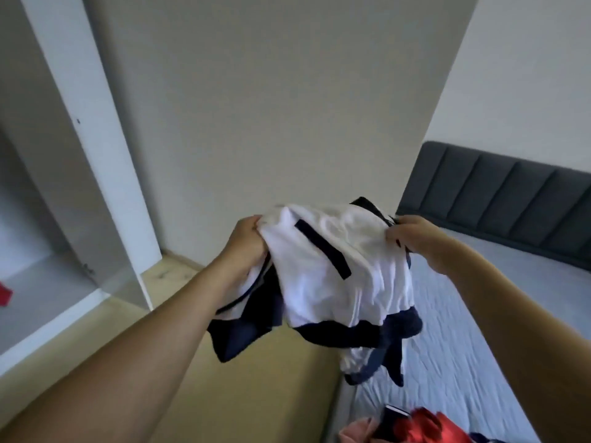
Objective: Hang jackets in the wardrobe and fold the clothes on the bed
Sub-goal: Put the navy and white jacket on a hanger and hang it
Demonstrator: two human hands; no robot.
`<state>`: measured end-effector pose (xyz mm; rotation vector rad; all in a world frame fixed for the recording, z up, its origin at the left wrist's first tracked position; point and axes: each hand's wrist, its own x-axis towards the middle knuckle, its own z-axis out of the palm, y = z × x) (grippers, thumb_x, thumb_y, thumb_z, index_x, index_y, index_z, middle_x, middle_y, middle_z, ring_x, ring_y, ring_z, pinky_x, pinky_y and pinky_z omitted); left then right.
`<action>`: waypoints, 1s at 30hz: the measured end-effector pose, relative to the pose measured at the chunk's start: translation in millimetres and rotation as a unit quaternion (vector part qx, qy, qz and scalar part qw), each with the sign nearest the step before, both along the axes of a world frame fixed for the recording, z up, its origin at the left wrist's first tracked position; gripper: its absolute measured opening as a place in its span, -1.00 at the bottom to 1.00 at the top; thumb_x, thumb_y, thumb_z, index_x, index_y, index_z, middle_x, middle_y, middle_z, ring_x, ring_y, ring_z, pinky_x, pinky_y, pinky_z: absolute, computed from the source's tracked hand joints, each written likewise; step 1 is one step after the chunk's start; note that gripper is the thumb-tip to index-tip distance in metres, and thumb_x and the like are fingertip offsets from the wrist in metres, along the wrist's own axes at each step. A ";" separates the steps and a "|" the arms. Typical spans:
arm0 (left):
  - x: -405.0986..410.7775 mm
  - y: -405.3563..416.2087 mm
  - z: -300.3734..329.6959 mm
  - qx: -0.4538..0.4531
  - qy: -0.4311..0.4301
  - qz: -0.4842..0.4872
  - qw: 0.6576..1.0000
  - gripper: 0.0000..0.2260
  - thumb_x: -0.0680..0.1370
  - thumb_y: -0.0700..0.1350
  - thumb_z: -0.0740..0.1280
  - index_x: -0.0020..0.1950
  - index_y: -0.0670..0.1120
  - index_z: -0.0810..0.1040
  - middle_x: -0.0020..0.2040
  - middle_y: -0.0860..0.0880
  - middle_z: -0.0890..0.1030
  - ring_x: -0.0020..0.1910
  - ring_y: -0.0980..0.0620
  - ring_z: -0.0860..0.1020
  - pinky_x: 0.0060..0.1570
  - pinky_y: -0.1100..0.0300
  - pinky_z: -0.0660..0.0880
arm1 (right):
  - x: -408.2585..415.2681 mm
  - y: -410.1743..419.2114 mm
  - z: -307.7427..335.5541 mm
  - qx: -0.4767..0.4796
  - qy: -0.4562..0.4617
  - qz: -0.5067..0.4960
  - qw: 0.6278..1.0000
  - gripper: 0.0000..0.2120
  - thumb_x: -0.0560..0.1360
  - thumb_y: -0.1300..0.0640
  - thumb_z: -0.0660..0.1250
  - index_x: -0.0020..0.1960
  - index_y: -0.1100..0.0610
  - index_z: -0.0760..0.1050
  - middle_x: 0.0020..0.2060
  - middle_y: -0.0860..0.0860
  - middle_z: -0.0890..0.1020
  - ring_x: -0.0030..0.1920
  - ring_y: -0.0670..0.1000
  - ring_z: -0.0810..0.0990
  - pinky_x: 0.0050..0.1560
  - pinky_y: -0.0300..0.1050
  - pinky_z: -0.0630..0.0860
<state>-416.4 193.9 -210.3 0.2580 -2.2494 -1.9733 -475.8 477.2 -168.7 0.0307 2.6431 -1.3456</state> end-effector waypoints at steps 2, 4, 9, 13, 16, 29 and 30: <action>-17.2 -30.4 38.3 -0.072 0.016 -0.007 0.997 -0.87 0.50 -0.12 0.30 -0.25 -0.06 0.48 -0.33 0.01 0.46 -0.35 0.05 0.38 -0.35 0.23 0.33 | -5.2 -58.0 -20.9 0.031 0.014 0.072 0.997 -0.38 0.37 0.12 0.43 0.39 0.13 0.36 0.16 -0.02 0.40 0.14 0.07 0.45 0.15 0.02 0.44; -28.9 -52.3 73.0 -0.233 0.022 -0.040 0.971 -0.84 0.46 -0.19 0.22 -0.32 -0.05 0.37 -0.37 0.04 0.38 -0.39 0.01 0.30 -0.38 0.21 0.24 | 3.2 -124.9 -35.8 -0.016 -0.014 0.206 0.978 -0.05 0.30 -0.06 0.57 0.52 -0.15 0.07 0.32 -0.16 0.32 0.30 -0.03 0.38 0.34 0.04 0.38; -51.6 -130.1 119.4 -0.447 0.026 -0.074 0.891 -0.95 0.37 -0.20 0.21 -0.28 -0.08 0.37 -0.34 0.00 0.45 -0.34 -0.07 0.36 -0.37 0.16 0.26 | -10.4 -272.0 -42.4 -0.183 0.094 0.125 0.970 -0.65 0.40 0.26 0.39 0.17 0.08 0.50 -0.05 -0.01 0.67 -0.03 -0.01 0.64 -0.04 -0.10 0.59; -57.8 -246.6 124.8 -0.644 0.033 -0.021 0.764 -0.75 0.39 -0.10 0.38 -0.03 -0.09 0.36 -0.18 -0.06 0.50 -0.23 -0.10 0.48 -0.33 0.10 0.33 | -58.6 -357.1 -22.5 -0.188 0.114 0.041 0.975 -0.72 0.37 0.41 0.14 -0.23 0.14 0.56 -0.38 0.00 0.59 -0.28 -0.02 0.49 -0.27 -0.15 0.45; -57.6 -349.5 98.0 -0.702 0.012 0.065 0.709 -0.72 0.48 -0.11 0.36 0.00 -0.11 0.27 -0.18 -0.08 0.49 -0.24 -0.16 0.48 -0.34 0.06 0.37 | -88.6 -421.7 -4.2 -0.248 0.088 0.097 0.960 -0.68 0.38 0.46 0.11 -0.25 0.21 0.59 -0.40 0.05 0.56 -0.34 -0.01 0.45 -0.34 -0.21 0.39; -96.0 -595.9 140.9 -0.276 0.143 0.312 0.898 -0.83 0.53 -0.28 0.20 -0.25 -0.15 0.47 -0.35 -0.03 0.39 -0.36 0.09 0.32 -0.40 0.22 0.22 | -156.0 -680.1 10.9 -0.104 -0.166 0.512 0.836 -0.50 0.35 0.07 0.30 0.31 0.03 0.49 0.16 0.09 0.64 0.15 0.14 0.63 0.24 0.06 0.51; -101.4 -605.5 148.7 -0.304 0.150 0.306 0.890 -0.80 0.52 -0.28 0.21 -0.31 -0.12 0.39 -0.37 -0.02 0.33 -0.38 0.10 0.27 -0.42 0.20 0.18 | -156.9 -699.6 12.5 -0.118 -0.136 0.533 0.827 -0.47 0.39 0.06 0.31 0.37 -0.01 0.42 0.22 0.03 0.61 0.21 0.10 0.59 0.28 0.06 0.48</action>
